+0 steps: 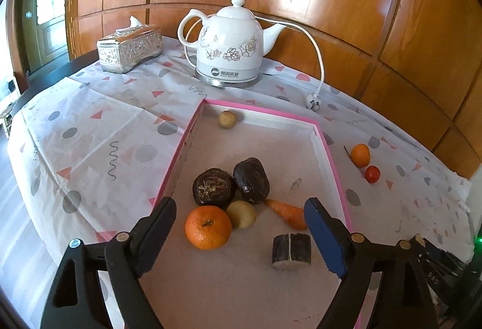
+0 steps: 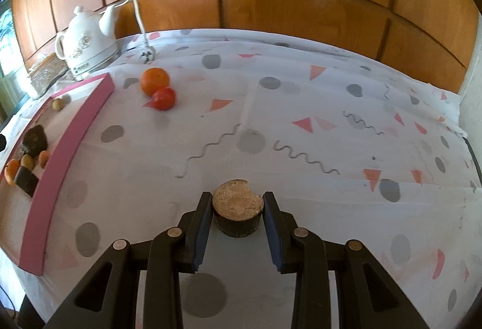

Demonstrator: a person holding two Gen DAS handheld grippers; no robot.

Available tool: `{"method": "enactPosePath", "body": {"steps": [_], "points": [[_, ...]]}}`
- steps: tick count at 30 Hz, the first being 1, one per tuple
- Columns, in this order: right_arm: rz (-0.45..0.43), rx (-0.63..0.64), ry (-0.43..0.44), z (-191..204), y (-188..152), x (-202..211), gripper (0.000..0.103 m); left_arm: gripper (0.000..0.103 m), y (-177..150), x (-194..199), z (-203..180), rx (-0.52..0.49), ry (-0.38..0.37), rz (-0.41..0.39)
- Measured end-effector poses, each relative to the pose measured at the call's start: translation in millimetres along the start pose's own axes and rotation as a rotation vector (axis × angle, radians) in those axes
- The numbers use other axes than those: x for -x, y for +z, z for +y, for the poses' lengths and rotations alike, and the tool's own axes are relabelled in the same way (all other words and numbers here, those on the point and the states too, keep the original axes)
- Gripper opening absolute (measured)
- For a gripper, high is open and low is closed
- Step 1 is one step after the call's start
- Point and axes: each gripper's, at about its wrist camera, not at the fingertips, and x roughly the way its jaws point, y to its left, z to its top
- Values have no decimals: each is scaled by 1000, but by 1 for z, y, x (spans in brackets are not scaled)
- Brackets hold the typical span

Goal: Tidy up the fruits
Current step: 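Release the dark round fruit into the tray with the left gripper, then lower the root piece into the tray and open the right gripper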

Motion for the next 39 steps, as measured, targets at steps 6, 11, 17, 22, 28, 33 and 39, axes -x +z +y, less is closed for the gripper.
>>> {"method": "enactPosePath", "body": {"steps": [6, 11, 17, 22, 28, 33, 39], "points": [[-4, 22, 88, 23, 5, 9, 33, 88, -4, 2, 3, 2, 27, 9], [-18, 60, 203, 52, 11, 23, 33, 88, -5, 4, 9, 8, 52, 8], [-12, 122, 355, 94, 17, 38, 34, 94, -5, 6, 16, 19, 68, 0], [-8, 198, 425, 132, 17, 45, 34, 94, -3, 12, 18, 14, 71, -23], [19, 276, 467, 167, 17, 38, 34, 97, 0, 18, 27, 29, 78, -46], [40, 303, 453, 185, 15, 28, 41, 97, -2, 18, 32, 30, 83, -42], [7, 252, 412, 175, 9, 29, 60, 97, -5, 17, 34, 33, 87, -36]]}}
